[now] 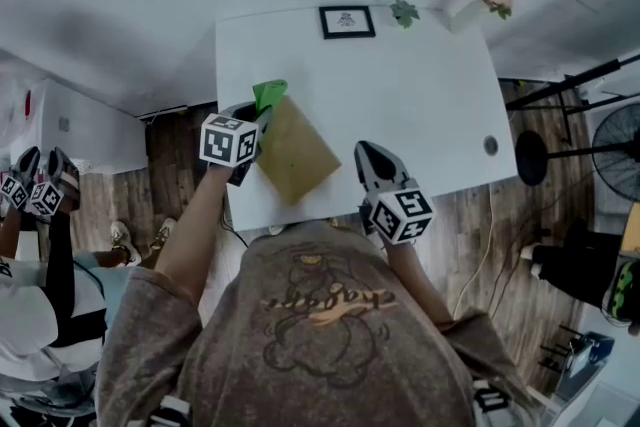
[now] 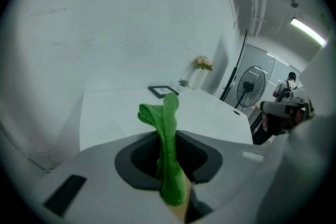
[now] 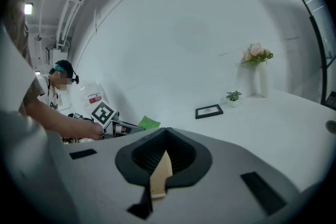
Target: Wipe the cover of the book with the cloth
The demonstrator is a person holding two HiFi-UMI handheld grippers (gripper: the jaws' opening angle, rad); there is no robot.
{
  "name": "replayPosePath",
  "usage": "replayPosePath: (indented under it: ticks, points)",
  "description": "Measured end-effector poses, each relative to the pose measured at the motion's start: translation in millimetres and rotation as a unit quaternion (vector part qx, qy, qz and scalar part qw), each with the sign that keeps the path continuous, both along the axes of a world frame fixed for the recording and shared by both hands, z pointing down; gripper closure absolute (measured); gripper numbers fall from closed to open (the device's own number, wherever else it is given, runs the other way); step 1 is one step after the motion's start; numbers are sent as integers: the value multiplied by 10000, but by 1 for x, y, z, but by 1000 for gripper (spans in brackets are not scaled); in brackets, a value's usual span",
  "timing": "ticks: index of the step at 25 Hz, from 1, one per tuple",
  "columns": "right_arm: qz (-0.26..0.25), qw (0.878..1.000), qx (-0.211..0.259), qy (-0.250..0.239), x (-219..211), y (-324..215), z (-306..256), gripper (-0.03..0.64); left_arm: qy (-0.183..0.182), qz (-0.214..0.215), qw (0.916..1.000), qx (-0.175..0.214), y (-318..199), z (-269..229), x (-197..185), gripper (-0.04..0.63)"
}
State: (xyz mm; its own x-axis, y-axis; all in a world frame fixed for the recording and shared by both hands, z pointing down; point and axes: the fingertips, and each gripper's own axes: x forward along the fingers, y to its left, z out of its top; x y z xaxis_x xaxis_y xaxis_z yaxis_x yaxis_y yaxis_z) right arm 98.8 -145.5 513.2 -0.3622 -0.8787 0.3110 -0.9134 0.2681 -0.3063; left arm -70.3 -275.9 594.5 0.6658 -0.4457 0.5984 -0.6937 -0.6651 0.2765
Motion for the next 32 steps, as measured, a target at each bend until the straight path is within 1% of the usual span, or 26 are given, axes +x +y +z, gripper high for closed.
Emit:
replayPosePath:
  ticks: [5,9,14,26,32]
  points:
    - [83,10000,-28,7,5,1,2,615,-50,34,9998,-207,2,19,5,528]
    - [117,9999,-47,11,9,3,4,615,-121,95,9997,-215,5,23,10,528]
    - [82,10000,-53,8,8,2,6,615,-46,84,9995,-295,8,23,14,528]
    - [85,9999,-79,-20,10,7,7,615,64,397,9981,-467,37,25,35,528]
    - [60,9999,-80,-16,12,11,7,615,39,608,9972,-438,58,24,49,528]
